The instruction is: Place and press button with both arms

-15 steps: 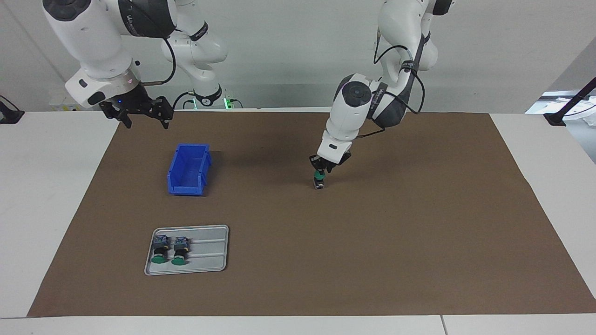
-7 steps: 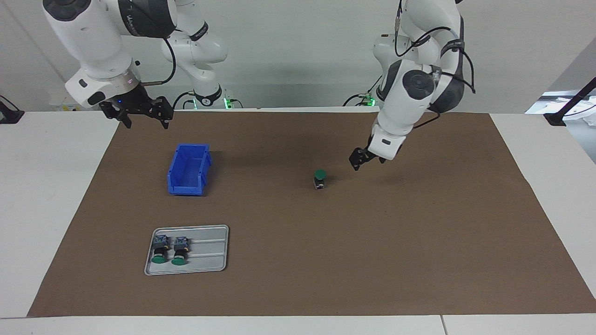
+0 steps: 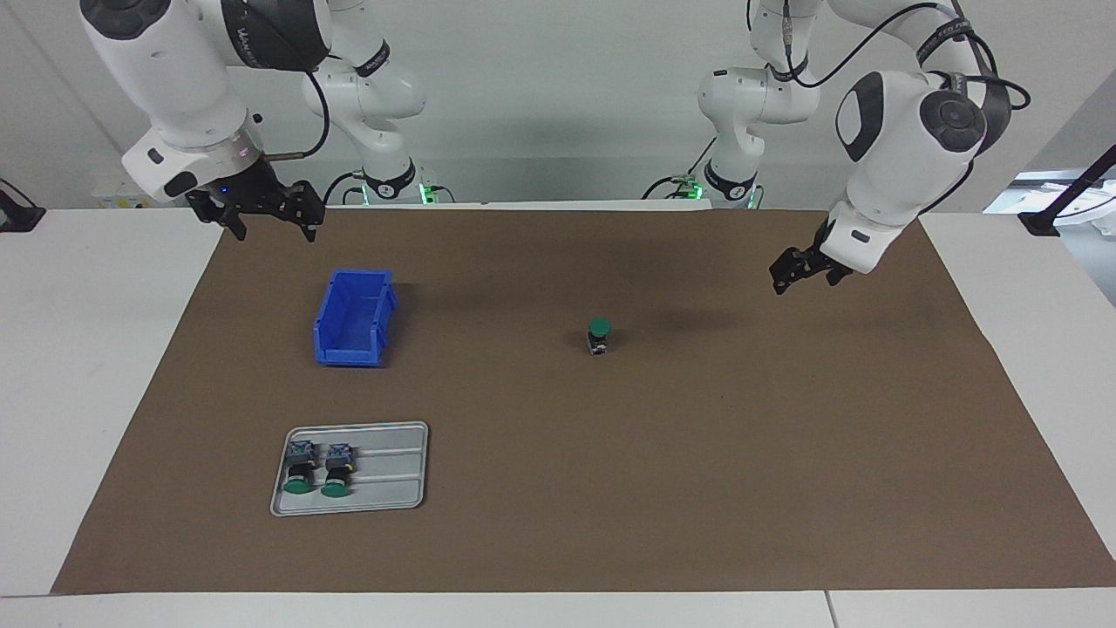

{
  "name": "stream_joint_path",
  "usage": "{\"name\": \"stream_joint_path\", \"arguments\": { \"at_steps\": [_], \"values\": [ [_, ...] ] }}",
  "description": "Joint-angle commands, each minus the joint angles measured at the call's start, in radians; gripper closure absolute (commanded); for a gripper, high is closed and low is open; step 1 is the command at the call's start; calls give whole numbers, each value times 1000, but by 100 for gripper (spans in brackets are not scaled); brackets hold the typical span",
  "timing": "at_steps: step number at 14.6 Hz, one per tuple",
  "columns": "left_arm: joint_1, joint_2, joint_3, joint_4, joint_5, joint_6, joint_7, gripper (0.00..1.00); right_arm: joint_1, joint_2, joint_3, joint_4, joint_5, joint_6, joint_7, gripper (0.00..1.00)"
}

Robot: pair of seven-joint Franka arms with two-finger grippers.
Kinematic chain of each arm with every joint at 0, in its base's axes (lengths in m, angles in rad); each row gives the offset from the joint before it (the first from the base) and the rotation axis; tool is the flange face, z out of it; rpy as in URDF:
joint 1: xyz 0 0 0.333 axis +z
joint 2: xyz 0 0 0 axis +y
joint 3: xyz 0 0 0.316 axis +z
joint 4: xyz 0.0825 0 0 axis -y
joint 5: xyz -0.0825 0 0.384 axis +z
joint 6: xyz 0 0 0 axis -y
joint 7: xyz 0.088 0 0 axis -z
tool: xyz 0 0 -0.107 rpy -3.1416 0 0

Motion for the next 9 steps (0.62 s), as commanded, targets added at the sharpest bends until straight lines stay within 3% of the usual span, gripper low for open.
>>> {"name": "stream_joint_path", "arguments": {
  "at_steps": [1, 7, 9],
  "values": [
    [40, -10, -9, 64, 22, -100, 52, 1, -9, -24, 3, -30, 8, 18, -22, 0],
    [54, -7, -7, 239, 22, -311, 84, 0, -9, -24, 3, -30, 10, 18, -22, 0],
    [59, -17, -6, 252, 20, -323, 130, 0, -9, -24, 3, -30, 10, 18, -22, 0]
  ]
}}
